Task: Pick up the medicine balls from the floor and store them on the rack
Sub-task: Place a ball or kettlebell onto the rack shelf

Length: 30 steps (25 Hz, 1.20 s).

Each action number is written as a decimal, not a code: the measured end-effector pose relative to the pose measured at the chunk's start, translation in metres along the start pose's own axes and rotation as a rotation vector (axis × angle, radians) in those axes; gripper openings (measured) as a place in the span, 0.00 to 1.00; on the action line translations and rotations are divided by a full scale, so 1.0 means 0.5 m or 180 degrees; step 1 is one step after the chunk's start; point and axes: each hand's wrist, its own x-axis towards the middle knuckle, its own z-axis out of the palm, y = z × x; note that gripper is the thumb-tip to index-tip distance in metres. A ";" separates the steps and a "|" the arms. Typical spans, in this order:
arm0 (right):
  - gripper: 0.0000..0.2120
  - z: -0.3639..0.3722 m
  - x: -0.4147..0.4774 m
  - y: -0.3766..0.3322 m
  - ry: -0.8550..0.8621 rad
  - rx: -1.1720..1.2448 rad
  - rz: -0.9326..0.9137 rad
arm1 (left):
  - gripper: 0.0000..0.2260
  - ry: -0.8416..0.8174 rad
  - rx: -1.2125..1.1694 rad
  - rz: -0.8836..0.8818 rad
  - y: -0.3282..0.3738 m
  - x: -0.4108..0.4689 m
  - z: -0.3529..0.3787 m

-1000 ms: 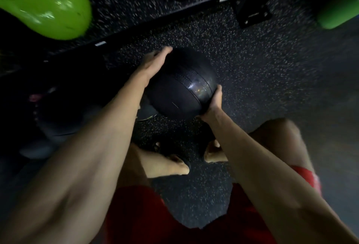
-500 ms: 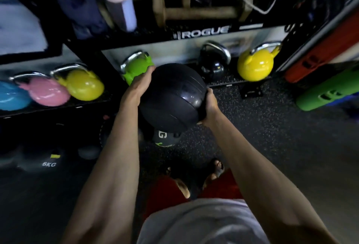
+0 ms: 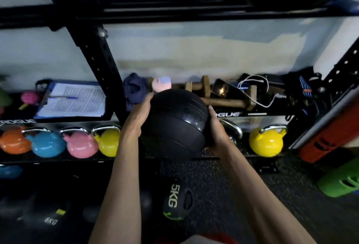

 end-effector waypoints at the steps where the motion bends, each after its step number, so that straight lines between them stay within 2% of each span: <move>1: 0.31 0.011 -0.002 -0.023 -0.0068 -0.0024 -0.0132 | 0.29 0.0038 -0.0010 0.0077 0.027 -0.001 -0.009; 4: 0.31 0.053 -0.003 -0.101 -0.0240 -0.0078 -0.0423 | 0.31 0.0056 0.0010 0.0241 0.111 -0.012 -0.040; 5: 0.35 0.066 0.005 -0.126 -0.0184 -0.0046 -0.0571 | 0.29 0.0066 -0.0005 0.0350 0.140 -0.021 -0.048; 7: 0.50 0.056 0.081 -0.153 -0.0047 0.0041 -0.0819 | 0.24 0.0103 -0.0082 0.0493 0.189 -0.040 -0.062; 9: 0.54 0.068 0.093 -0.199 -0.0005 -0.0106 -0.0955 | 0.24 0.0137 -0.0189 0.0614 0.232 -0.055 -0.075; 12: 0.42 0.132 -0.011 -0.298 -0.0298 -0.0464 -0.1131 | 0.24 0.0199 -0.0328 0.0836 0.289 -0.077 -0.091; 14: 0.36 0.139 -0.031 -0.338 -0.0398 -0.0444 -0.1289 | 0.22 0.0245 -0.0483 0.1013 0.316 -0.090 -0.095; 16: 0.36 0.151 -0.051 -0.393 -0.0384 -0.0543 -0.1701 | 0.21 0.0236 -0.0643 0.1235 0.359 -0.094 -0.101; 19: 0.42 0.168 -0.063 -0.484 -0.0168 -0.0626 -0.2238 | 0.20 0.0241 -0.0921 0.1483 0.422 -0.094 -0.097; 23: 0.45 0.181 -0.061 -0.599 0.0226 -0.0717 -0.2678 | 0.18 0.0086 -0.1287 0.1770 0.507 -0.074 -0.069; 25: 0.40 0.185 -0.047 -0.635 0.0398 -0.0621 -0.2837 | 0.17 0.0078 -0.1382 0.1824 0.545 -0.039 -0.048; 27: 0.30 0.188 -0.034 -0.647 0.0752 -0.0534 -0.3045 | 0.15 0.0201 -0.1431 0.1813 0.572 -0.002 -0.025; 30: 0.19 0.185 -0.017 -0.638 0.1089 -0.0382 -0.3646 | 0.12 0.0357 -0.1403 0.1894 0.597 0.045 0.011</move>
